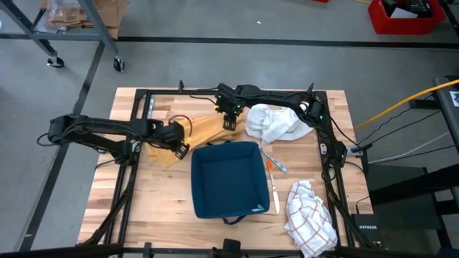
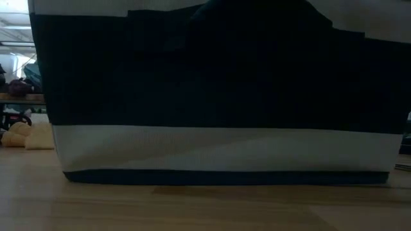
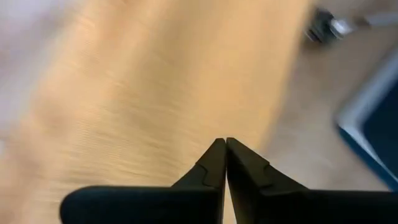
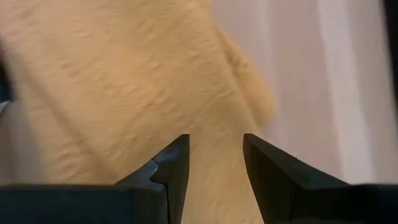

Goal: Fold towel
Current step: Fold the yellow towel

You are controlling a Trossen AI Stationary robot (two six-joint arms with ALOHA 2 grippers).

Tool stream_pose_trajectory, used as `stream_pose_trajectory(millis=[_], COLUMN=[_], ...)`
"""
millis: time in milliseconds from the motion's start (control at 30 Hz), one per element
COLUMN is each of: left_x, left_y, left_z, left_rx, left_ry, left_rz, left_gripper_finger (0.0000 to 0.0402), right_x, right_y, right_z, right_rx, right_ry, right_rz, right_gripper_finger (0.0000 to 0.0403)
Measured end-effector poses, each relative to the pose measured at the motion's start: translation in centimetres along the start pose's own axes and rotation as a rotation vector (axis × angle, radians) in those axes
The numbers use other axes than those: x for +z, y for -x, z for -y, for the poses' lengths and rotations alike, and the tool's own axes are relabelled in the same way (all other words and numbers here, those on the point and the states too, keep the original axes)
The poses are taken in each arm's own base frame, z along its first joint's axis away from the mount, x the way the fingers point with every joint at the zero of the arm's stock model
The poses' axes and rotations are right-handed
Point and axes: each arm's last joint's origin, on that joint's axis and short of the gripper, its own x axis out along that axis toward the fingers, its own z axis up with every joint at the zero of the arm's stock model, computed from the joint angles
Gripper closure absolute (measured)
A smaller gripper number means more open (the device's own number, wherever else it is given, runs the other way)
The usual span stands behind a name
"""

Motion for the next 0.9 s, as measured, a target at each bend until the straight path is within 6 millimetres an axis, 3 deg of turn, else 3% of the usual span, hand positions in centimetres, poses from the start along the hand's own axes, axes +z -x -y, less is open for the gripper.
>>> stream_pose_trajectory(millis=[267, 500, 667, 900], left_x=[0.3, 1.3, 1.2, 0.1], left_y=[-0.4, -2.4, -4.1, -5.8], left_z=[-2.9, -4.4, -4.5, -3.1], left_rx=[0.358, 0.478, 0.449, 0.255], left_ry=[0.018, 0.053, 0.045, 0.012], left_rz=[0.04, -0.045, -0.178, -0.426], left_gripper_finger=[0.04, 0.04, 0.0399, 0.04], right_x=[-0.7, -1.3, -1.3, -1.1], right_y=[0.1, 0.1, 0.4, 0.4], right_z=[-0.8, -3.0, -4.2, -4.1], right_rx=[0.069, 0.114, 0.126, 0.02], right_ry=[-0.039, -0.004, 0.03, 0.069], right_rz=[-0.083, -0.187, -0.212, -0.208], right_gripper_finger=[0.0249, 0.0249, 0.0249, 0.0249])
